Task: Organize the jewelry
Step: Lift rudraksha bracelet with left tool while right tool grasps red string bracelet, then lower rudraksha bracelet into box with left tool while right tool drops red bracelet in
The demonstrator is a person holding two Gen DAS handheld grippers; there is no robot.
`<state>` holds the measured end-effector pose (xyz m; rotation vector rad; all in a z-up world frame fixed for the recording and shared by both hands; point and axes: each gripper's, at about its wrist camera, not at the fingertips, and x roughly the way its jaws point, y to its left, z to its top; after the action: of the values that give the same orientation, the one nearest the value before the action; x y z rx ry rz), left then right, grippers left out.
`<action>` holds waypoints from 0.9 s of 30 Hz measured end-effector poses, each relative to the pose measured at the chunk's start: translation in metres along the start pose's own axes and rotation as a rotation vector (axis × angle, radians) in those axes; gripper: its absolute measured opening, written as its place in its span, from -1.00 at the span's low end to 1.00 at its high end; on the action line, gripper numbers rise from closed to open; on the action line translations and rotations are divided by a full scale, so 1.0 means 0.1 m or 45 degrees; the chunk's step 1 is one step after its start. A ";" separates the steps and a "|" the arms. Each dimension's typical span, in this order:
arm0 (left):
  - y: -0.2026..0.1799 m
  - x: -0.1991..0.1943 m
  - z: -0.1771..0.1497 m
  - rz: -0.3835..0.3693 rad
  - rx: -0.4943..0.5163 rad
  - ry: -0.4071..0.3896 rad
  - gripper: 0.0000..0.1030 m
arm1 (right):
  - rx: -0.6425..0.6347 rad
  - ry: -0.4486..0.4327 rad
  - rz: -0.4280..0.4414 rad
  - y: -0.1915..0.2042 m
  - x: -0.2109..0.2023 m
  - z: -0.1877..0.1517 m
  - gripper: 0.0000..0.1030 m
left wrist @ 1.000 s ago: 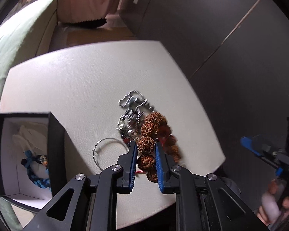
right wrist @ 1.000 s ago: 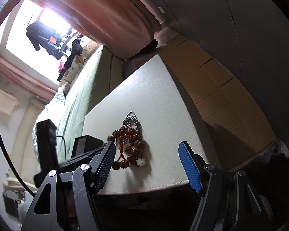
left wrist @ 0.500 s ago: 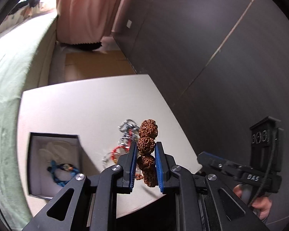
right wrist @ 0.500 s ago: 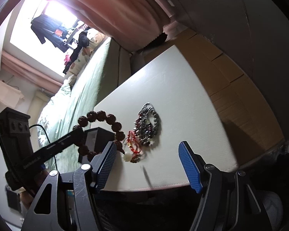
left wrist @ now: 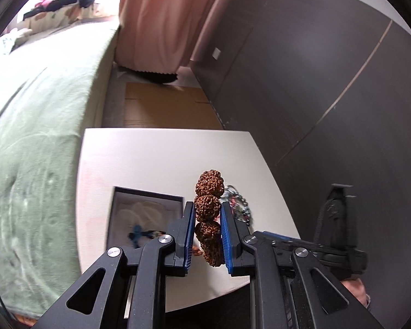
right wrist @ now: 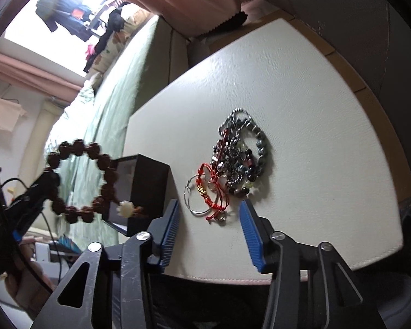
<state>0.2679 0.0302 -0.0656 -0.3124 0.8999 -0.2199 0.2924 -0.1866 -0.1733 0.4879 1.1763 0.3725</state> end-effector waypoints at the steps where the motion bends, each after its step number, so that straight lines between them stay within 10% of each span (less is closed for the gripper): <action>1: 0.04 -0.04 0.00 0.003 -0.008 -0.007 -0.64 | -0.001 0.018 -0.014 0.01 0.06 0.00 -0.18; 10: 0.34 -0.29 0.03 0.023 -0.055 -0.059 -0.64 | -0.002 0.085 -0.187 0.11 0.41 0.05 -0.43; 14: 0.45 -0.32 0.02 0.017 -0.072 -0.068 -0.64 | 0.030 0.116 -0.232 0.07 0.54 0.03 -0.91; 27: 0.52 0.05 0.01 -0.099 -0.125 -0.019 -0.64 | -0.019 -0.051 -0.156 0.31 -0.22 0.06 -0.92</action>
<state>0.2746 0.0775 -0.0871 -0.4402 0.8863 -0.2456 0.2900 -0.1729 -0.1368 0.4069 1.1579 0.2648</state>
